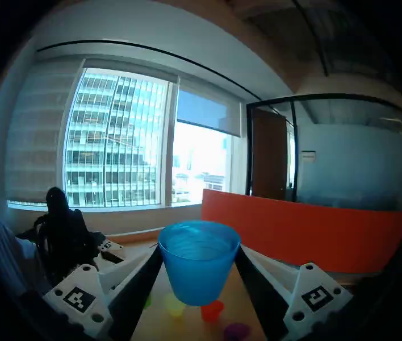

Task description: Pour water

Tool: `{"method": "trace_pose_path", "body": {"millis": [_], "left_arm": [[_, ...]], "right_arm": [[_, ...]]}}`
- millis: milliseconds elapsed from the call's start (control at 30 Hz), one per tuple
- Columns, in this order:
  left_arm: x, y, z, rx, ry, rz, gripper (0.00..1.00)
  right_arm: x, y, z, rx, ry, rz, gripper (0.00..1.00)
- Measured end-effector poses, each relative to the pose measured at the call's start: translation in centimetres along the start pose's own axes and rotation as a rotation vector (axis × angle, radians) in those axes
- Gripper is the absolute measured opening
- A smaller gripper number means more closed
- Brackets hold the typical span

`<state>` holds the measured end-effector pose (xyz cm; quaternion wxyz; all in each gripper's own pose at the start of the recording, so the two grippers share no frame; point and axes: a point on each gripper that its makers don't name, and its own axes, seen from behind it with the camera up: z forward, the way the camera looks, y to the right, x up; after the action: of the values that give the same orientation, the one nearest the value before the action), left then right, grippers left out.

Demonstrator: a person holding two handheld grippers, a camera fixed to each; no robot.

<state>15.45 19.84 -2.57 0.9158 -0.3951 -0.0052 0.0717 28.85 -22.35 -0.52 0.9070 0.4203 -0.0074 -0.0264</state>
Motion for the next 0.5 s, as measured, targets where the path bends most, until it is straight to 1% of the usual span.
{"method": "trace_pose_path", "body": {"millis": [100,267,400,500], "left_arm": [[-0.2,-0.8,-0.5,0.017,-0.005,-0.003,0.89],[-0.3,-1.8,-1.2,0.037,-0.013,0.0,0.89],[-0.3,-2.1,-1.5,0.044,-0.016,0.001,0.89],[-0.3,-2.0,-1.6,0.039,-0.019,-0.004,0.89]], "right_arm": [[-0.5,0.6,-0.5,-0.01,-0.002,0.01,0.9],[-1.3,1.7,-1.4,-0.032,-0.013,0.014,0.9],[-1.8,2.2,-1.9,-0.04,-0.023,0.014,0.91],[-2.2,2.5,-2.2,-0.043,-0.029,0.012,0.91]]}}
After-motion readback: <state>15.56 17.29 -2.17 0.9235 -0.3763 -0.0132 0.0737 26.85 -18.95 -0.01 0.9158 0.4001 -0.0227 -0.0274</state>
